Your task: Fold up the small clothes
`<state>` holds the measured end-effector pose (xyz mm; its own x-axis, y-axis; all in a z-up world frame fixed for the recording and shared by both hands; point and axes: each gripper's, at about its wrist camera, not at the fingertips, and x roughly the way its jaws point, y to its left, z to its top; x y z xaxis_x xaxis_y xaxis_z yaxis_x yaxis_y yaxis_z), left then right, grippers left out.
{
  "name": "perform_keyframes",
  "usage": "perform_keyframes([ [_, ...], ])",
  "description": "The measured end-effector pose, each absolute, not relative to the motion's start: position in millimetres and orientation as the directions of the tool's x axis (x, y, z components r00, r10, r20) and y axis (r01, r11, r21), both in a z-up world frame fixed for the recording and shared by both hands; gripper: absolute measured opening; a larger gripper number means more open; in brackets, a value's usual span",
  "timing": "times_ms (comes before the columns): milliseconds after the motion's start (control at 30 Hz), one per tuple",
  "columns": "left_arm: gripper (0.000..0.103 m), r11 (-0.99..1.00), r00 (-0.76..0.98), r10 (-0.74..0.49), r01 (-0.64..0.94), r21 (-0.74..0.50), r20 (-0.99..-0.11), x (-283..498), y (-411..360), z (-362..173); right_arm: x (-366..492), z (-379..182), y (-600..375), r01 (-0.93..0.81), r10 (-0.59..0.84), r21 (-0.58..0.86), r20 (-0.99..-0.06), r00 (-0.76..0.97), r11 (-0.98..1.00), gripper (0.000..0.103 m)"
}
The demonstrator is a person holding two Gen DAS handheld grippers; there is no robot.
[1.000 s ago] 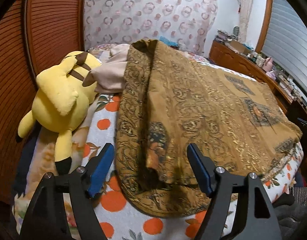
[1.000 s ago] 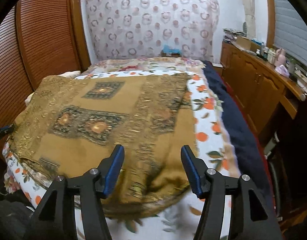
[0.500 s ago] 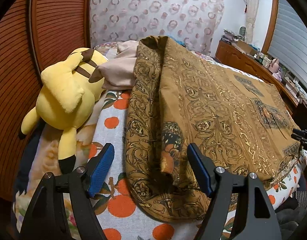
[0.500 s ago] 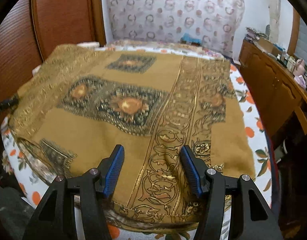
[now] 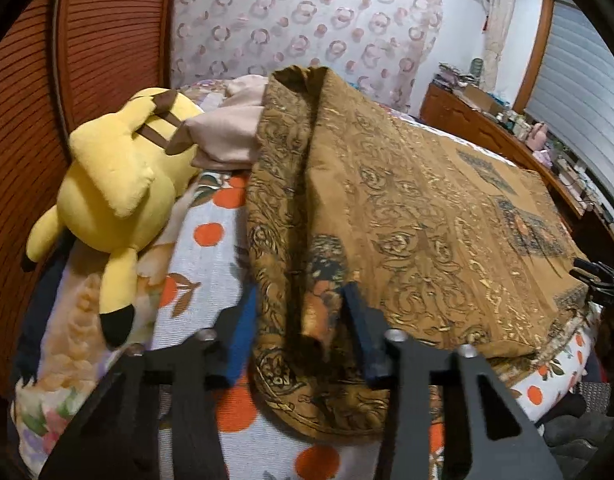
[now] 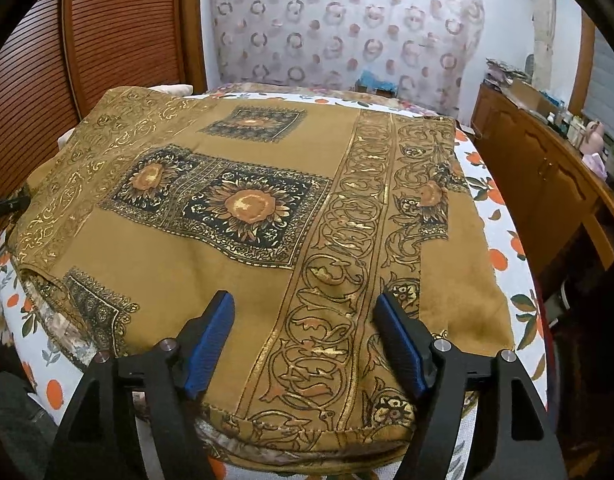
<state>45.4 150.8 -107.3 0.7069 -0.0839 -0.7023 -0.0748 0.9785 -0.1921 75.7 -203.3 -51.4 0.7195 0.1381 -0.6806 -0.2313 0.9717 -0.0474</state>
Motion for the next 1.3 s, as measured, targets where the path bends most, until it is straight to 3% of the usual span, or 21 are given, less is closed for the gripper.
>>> perform_keyframes([
  [100,0.012,0.979,0.707,-0.109,-0.047,-0.201,-0.699,45.7,145.7,-106.0,75.3,-51.2,-204.3,-0.232,0.138,-0.048,-0.681,0.719,0.971,0.076],
  [133,0.010,0.978,0.710,-0.113,-0.042,-0.202,-0.695,45.1,143.8,-104.1,73.8,-51.0,-205.2,-0.233,0.139,-0.047,-0.681,0.719,0.971,0.077],
  [500,0.009,0.970,0.795,-0.200,0.079,-0.229,-0.573,52.9,112.6,-48.3,76.3,-49.9,-208.4,-0.225,0.126,-0.056,-0.688,0.715,0.973,0.086],
  [700,0.009,0.956,0.804,-0.275,0.173,-0.235,-0.527,73.3,79.7,-20.5,74.5,-46.0,-215.0,-0.231,0.144,-0.031,-0.700,0.700,0.972,0.086],
  [1300,0.008,0.835,0.710,-0.549,0.487,-0.255,-0.441,138.9,-63.0,45.0,20.4,-3.4,-263.3,-0.160,0.100,-0.045,-0.609,0.787,0.986,0.086],
])
